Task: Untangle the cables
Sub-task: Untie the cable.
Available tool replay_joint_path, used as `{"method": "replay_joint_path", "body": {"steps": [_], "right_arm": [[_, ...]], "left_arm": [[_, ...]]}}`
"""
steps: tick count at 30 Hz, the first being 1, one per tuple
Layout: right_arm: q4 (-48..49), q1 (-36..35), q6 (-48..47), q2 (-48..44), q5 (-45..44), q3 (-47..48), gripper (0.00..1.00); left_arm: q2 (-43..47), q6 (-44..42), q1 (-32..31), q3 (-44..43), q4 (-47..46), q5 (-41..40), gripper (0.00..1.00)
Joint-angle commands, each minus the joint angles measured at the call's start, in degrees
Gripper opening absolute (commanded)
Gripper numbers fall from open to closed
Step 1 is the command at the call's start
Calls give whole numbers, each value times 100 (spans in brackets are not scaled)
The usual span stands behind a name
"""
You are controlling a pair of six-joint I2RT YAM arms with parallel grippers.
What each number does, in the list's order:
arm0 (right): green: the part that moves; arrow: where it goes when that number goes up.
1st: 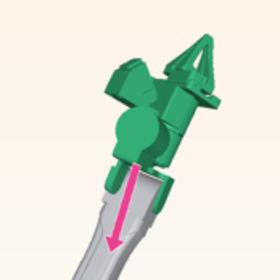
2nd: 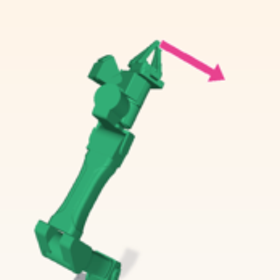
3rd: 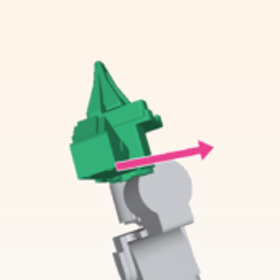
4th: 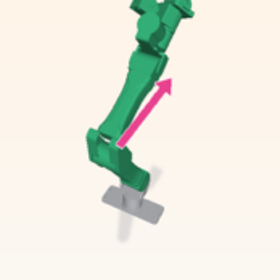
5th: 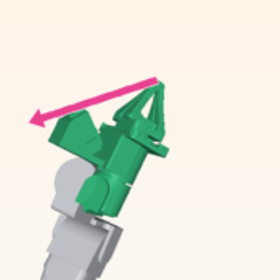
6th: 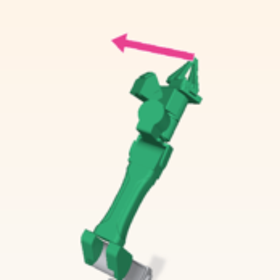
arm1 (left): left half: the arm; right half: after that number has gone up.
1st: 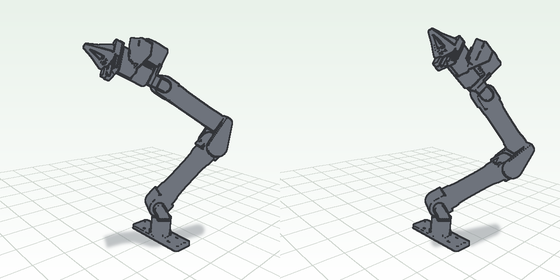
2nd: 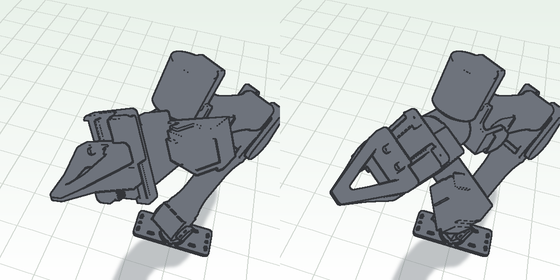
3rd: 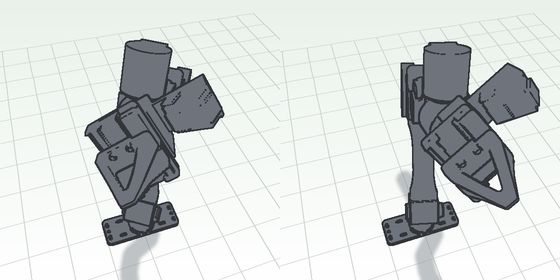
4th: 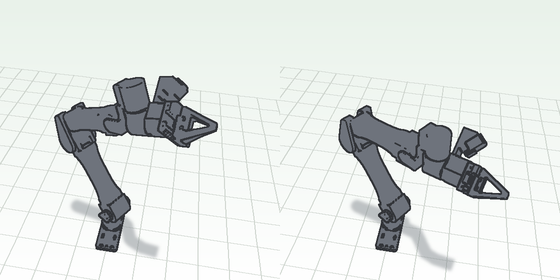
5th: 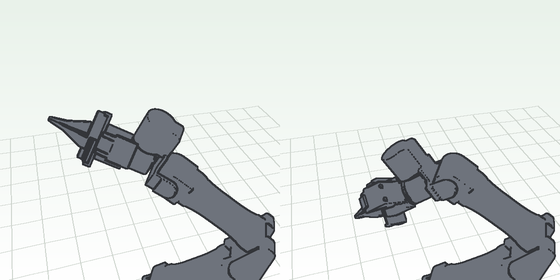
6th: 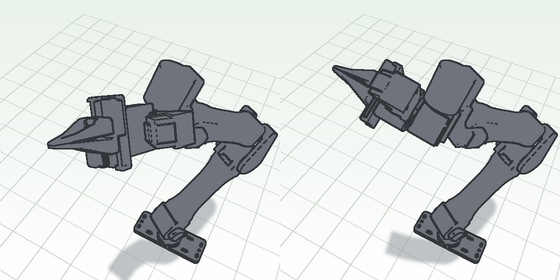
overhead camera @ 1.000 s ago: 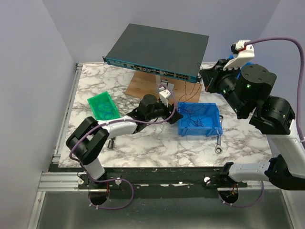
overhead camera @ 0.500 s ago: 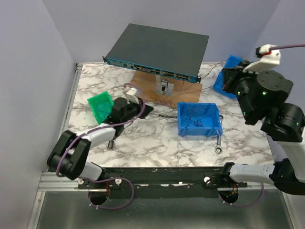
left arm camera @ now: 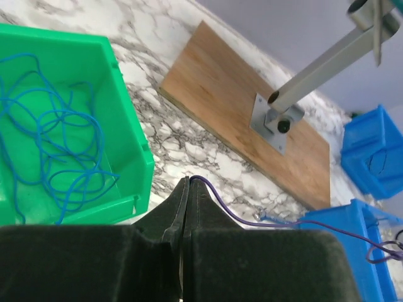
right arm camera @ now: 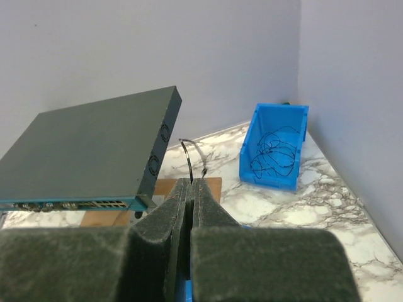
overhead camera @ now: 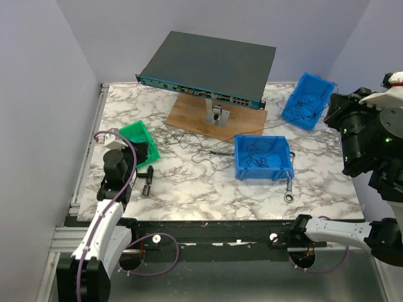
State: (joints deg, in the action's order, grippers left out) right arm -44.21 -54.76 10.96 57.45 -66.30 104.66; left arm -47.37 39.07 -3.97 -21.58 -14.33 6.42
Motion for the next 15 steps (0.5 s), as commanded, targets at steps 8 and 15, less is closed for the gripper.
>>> {"method": "replay_joint_path", "body": {"steps": [8, 15], "right_arm": [[-29, -10, 14, 288, 2012, -301, 1], [-402, -9, 823, 482, 4725, -1743, 1]], "left_arm": [[572, 42, -54, 233, -450, 825, 0], [622, -735, -859, 104, -80, 527, 0]]}}
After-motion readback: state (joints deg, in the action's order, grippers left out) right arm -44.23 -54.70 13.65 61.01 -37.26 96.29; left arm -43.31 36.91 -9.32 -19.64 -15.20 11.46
